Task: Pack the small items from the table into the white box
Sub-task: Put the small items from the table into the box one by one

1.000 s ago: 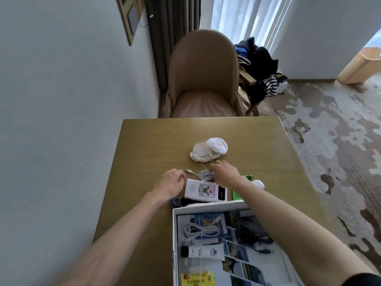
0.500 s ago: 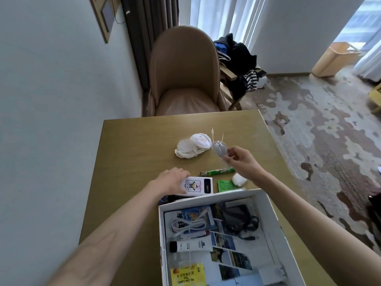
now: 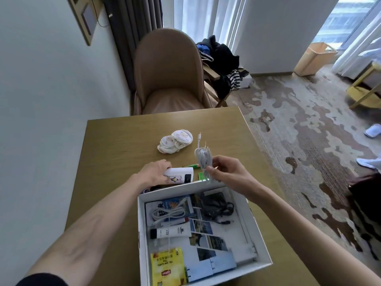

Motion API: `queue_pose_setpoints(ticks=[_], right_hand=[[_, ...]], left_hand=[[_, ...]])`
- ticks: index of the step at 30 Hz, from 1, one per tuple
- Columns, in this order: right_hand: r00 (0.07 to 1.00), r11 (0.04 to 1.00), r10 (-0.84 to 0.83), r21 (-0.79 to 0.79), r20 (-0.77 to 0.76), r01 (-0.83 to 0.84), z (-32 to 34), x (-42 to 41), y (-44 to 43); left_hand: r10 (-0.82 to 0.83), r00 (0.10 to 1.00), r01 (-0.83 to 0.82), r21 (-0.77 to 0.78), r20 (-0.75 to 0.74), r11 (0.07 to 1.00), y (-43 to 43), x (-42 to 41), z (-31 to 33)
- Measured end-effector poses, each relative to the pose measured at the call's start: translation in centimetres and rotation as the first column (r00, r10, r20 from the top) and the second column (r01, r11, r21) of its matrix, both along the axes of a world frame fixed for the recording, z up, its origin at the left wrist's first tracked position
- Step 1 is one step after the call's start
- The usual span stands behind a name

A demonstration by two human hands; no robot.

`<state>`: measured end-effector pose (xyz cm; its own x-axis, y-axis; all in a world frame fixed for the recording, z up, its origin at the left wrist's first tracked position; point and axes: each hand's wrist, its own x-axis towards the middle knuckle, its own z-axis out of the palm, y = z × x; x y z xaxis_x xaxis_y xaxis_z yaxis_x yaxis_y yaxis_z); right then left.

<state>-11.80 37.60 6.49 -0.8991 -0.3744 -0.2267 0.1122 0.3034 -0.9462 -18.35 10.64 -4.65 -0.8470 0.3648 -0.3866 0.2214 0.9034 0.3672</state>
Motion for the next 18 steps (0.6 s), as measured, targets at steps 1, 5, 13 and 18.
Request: queue_pose_setpoints(ticks=[1,5,13,18], right_hand=[[0.999,0.999,0.039,0.01,-0.017,-0.039,0.2,0.5,-0.2],[0.971,0.969,0.218,0.143,-0.097,-0.203,0.6,2.1,-1.3],[0.684,0.762,0.545,0.627,-0.485,-0.163,-2.9,5.6,-6.5],[0.531,0.635,0.667,0.771,-0.523,-0.04,-5.7,4.9,-9.7]], left_hand=[[0.022,1.0,-0.022,0.01,-0.016,1.0,-0.3,0.4,0.3],[0.13,0.983,-0.126,0.038,-0.132,0.991,-1.7,2.7,2.0],[0.368,0.813,-0.318,0.184,-0.452,0.93,-4.9,9.1,9.0],[0.467,0.709,-0.401,0.243,-0.529,0.883,-6.1,15.2,12.1]])
